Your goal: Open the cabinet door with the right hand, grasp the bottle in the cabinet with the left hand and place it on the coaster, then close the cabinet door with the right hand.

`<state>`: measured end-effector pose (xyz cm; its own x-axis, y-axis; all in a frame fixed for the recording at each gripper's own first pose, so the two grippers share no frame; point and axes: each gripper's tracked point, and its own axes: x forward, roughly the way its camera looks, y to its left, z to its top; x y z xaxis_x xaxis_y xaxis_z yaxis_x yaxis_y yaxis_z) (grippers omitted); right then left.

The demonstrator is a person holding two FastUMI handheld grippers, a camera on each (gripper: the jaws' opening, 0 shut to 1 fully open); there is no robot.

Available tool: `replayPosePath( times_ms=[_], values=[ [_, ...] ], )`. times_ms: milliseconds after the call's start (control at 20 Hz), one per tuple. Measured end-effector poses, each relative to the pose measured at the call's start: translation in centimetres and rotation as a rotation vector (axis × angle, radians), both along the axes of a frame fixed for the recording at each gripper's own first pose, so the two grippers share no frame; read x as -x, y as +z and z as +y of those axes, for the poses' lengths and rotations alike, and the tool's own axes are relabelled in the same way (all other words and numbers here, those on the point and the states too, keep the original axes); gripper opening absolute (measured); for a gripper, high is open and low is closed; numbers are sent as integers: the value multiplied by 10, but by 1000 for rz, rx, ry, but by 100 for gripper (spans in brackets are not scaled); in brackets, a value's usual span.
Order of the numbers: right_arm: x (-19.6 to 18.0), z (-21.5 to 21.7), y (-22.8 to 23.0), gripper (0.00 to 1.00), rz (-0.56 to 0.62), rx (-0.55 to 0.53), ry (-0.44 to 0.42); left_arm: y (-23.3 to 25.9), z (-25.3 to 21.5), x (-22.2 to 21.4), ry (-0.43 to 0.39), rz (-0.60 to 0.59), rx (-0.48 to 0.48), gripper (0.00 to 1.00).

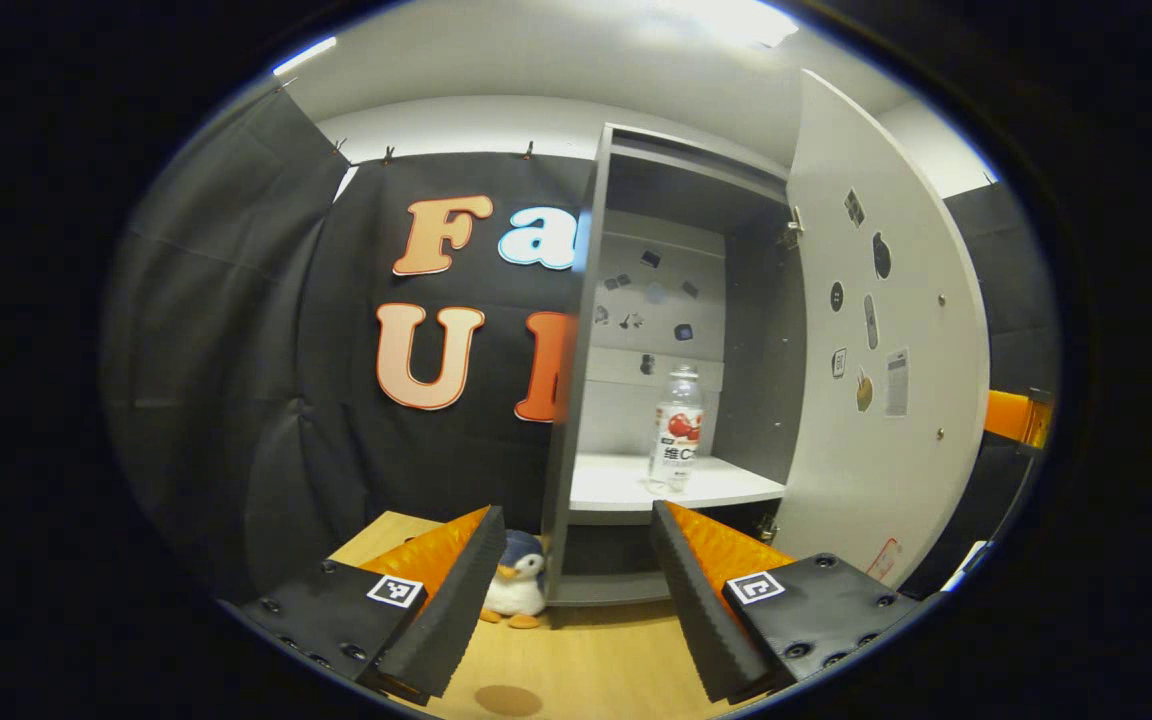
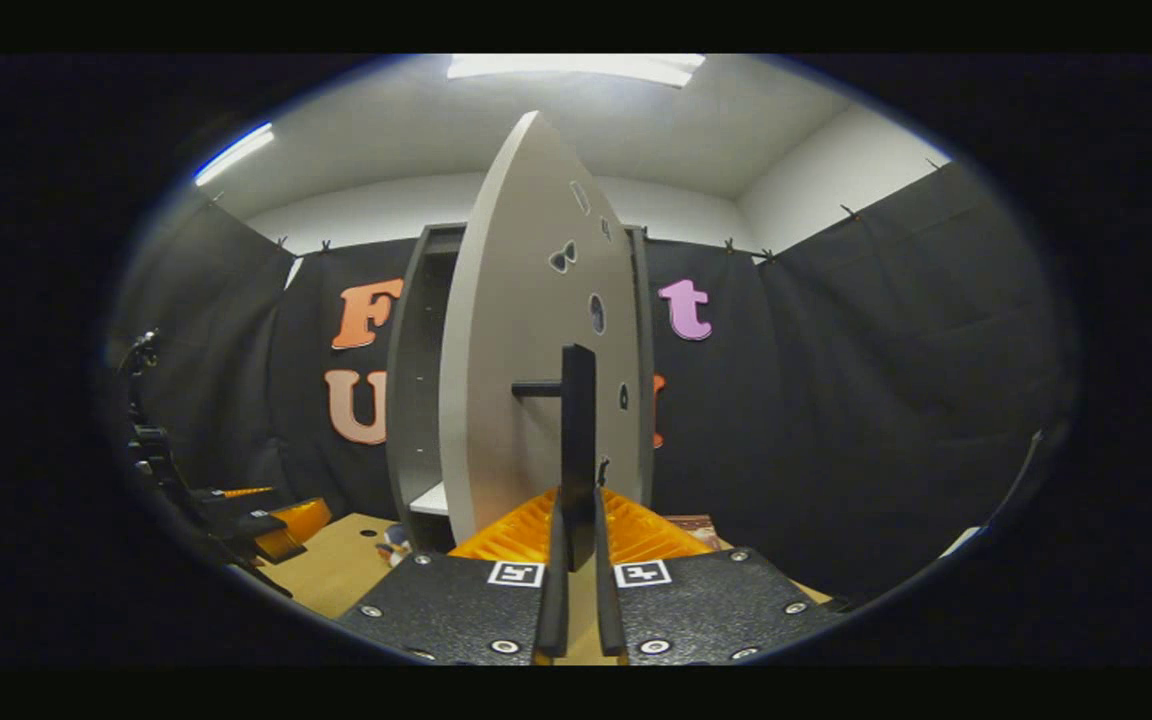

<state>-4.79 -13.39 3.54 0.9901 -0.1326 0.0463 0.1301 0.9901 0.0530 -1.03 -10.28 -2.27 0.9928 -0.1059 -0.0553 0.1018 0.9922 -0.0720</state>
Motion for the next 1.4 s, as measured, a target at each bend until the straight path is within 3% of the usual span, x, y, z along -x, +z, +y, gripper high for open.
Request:
replayPosePath(
  times_ms=[400, 550, 600, 650, 700, 750, 800, 850, 900, 1050, 1200, 1300, 1400],
  values=[
    [15, -99, -8, 6, -29, 73, -27, 5, -69, 27, -40, 3, -23, 95],
    [16, -113, -8, 5, -38, -1, -6, 7, -73, 34, -22, 0, -30, 95],
    [16, -117, -9, 12, -40, -2, -3, 9, -73, 36, -15, -3, -32, 95],
    [15, -119, -10, 4, -38, -1, 3, 9, -71, 37, -6, -5, -35, 95],
    [14, -121, -11, 12, -39, -2, 10, 10, -71, 38, -1, -6, -37, 95],
    [15, -121, -11, 13, -39, -3, 18, 10, -71, 38, 4, -7, -39, 95],
    [15, -122, -11, 4, -40, 0, 19, 10, -71, 39, 10, -7, -43, 95],
    [17, -123, -10, 14, -46, 14, 15, 10, -71, 41, 13, -7, -48, 95],
    [21, -123, -6, 6, -56, 33, 11, 11, -70, 42, 17, -9, -53, 95],
    [32, -123, -1, 7, -62, 105, -4, 13, -73, 45, 20, -15, -68, 95],
    [44, -119, 2, 28, -49, 113, -10, 16, -79, 44, 11, -19, -68, 95],
    [53, -113, 3, 30, -47, 97, 7, 15, -84, 45, 3, -16, -66, 95],
    [62, -106, 6, 40, -51, 96, 21, 14, -89, 44, -6, -14, -72, 95]
  ],
)
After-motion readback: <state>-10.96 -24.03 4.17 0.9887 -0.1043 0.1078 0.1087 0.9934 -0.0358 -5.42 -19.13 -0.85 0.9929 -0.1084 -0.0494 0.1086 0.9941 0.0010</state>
